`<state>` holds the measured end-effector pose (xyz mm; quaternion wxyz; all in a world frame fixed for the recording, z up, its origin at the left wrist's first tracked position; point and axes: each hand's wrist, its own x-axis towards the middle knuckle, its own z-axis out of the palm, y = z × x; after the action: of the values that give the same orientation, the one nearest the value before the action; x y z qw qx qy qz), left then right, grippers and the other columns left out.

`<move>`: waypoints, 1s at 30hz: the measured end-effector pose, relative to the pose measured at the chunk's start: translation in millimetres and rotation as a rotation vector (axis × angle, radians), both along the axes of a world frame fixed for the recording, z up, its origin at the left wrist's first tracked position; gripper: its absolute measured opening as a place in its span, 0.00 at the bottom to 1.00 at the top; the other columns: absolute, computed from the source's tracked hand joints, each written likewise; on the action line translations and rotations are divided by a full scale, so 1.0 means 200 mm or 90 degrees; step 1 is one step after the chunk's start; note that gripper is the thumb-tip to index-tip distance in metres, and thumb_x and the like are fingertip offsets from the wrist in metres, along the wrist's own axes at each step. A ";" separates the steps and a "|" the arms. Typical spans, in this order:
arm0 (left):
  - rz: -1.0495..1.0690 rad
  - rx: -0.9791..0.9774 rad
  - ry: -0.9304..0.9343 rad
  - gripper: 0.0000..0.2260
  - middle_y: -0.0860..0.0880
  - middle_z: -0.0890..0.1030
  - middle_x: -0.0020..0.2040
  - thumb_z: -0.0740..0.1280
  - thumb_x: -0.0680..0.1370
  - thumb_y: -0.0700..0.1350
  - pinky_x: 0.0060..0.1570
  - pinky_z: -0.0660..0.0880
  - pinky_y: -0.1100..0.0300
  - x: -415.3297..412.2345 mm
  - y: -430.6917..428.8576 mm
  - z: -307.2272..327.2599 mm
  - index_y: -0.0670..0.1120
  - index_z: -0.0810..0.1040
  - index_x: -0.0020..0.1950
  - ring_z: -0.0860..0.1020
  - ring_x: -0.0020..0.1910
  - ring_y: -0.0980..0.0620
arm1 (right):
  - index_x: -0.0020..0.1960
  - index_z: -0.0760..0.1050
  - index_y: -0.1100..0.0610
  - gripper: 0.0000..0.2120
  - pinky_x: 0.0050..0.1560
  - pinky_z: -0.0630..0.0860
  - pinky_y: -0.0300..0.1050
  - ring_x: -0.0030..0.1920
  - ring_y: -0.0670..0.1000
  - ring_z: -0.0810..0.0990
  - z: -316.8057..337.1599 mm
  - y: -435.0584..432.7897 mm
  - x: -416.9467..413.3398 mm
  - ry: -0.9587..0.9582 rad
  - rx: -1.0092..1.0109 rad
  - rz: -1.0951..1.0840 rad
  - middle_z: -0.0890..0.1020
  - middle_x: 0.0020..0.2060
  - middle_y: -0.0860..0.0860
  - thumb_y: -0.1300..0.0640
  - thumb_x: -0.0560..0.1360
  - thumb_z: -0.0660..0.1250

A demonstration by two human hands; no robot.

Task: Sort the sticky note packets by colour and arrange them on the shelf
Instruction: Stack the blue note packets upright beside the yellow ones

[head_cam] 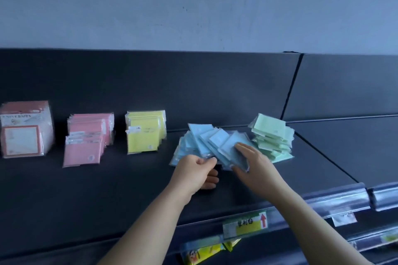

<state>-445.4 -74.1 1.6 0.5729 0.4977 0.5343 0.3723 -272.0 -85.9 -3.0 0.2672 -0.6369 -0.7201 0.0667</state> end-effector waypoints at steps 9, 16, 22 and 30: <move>0.090 -0.005 -0.069 0.08 0.42 0.83 0.47 0.70 0.76 0.37 0.41 0.82 0.52 0.11 -0.04 -0.06 0.41 0.78 0.54 0.84 0.43 0.45 | 0.66 0.74 0.52 0.17 0.53 0.65 0.21 0.62 0.36 0.71 -0.02 -0.03 0.10 0.200 0.029 0.131 0.74 0.64 0.40 0.60 0.78 0.63; 0.291 0.133 0.054 0.02 0.46 0.83 0.46 0.65 0.79 0.40 0.44 0.82 0.45 -0.06 -0.09 -0.02 0.47 0.76 0.47 0.82 0.45 0.47 | 0.72 0.65 0.53 0.32 0.59 0.69 0.42 0.63 0.49 0.72 -0.01 0.07 0.10 0.188 -0.080 0.043 0.73 0.62 0.47 0.48 0.71 0.72; 0.359 0.155 0.083 0.05 0.48 0.73 0.50 0.56 0.83 0.45 0.28 0.80 0.56 -0.11 -0.14 -0.04 0.45 0.67 0.57 0.78 0.44 0.49 | 0.65 0.69 0.51 0.23 0.42 0.70 0.38 0.45 0.47 0.74 -0.02 0.07 0.09 0.266 -0.054 0.023 0.75 0.47 0.47 0.57 0.72 0.71; 0.227 0.151 0.042 0.08 0.45 0.80 0.52 0.57 0.83 0.45 0.31 0.79 0.55 -0.15 -0.19 -0.04 0.50 0.76 0.55 0.81 0.46 0.45 | 0.51 0.79 0.48 0.14 0.44 0.81 0.49 0.45 0.51 0.84 0.08 0.03 0.15 0.558 -0.056 0.127 0.85 0.43 0.47 0.67 0.74 0.68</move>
<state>-475.3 -112.7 -6.3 0.4176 0.4712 0.5847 0.5117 -242.3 -79.6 12.3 0.5120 -0.4864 -0.5936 0.3860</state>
